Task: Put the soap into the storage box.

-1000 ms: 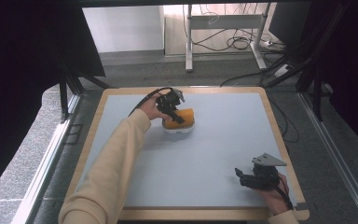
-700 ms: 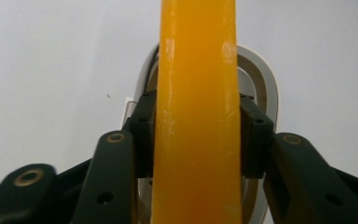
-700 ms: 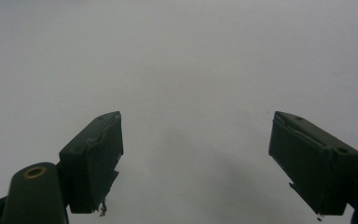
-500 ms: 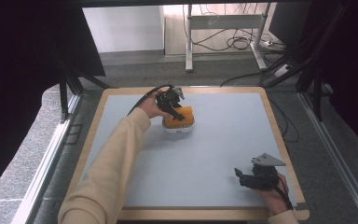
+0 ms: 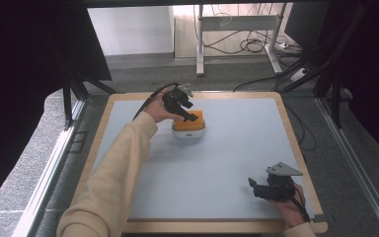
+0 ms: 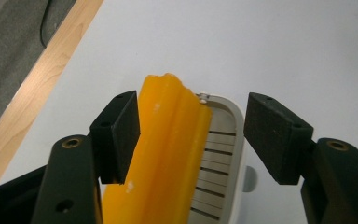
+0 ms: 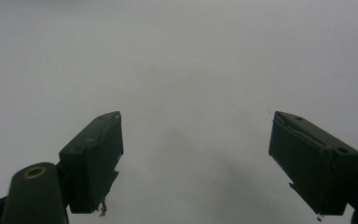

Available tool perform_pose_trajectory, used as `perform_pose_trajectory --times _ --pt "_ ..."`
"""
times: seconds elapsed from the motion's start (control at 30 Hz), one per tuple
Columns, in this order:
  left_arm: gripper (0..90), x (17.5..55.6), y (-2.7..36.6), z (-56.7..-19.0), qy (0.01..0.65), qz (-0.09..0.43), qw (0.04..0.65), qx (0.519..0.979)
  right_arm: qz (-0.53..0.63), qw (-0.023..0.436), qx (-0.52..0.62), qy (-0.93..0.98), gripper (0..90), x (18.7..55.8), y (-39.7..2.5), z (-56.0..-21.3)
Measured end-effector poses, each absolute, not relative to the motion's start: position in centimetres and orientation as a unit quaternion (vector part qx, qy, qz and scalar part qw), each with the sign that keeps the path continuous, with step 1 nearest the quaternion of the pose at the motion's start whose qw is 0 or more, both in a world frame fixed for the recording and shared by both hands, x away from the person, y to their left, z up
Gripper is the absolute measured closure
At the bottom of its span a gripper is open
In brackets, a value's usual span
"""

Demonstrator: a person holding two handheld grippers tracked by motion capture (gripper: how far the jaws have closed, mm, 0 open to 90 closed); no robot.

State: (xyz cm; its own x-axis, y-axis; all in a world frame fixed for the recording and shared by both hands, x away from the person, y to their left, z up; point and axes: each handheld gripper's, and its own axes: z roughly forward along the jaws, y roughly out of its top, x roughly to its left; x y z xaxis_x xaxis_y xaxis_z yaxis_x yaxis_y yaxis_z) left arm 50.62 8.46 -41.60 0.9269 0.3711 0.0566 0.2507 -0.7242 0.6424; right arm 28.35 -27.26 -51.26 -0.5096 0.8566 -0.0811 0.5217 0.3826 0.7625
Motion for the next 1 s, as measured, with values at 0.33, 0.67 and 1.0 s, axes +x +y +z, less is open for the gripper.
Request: perform_pose_trajectory --times 0.33,0.67,1.0 --pt "35.5 48.9 9.9 -41.2 0.201 0.083 0.346 0.913 0.349 0.241 0.433 0.796 17.7 28.3 -27.2 -51.2" --pt "35.4 45.7 11.4 -41.1 0.224 0.088 0.354 0.904 0.348 0.243 0.432 0.796 17.8 28.2 -27.0 -51.2" --pt "35.3 40.6 14.0 -42.0 0.255 0.108 0.373 0.885 0.351 0.246 0.431 0.794 17.7 28.0 -27.1 -50.9"
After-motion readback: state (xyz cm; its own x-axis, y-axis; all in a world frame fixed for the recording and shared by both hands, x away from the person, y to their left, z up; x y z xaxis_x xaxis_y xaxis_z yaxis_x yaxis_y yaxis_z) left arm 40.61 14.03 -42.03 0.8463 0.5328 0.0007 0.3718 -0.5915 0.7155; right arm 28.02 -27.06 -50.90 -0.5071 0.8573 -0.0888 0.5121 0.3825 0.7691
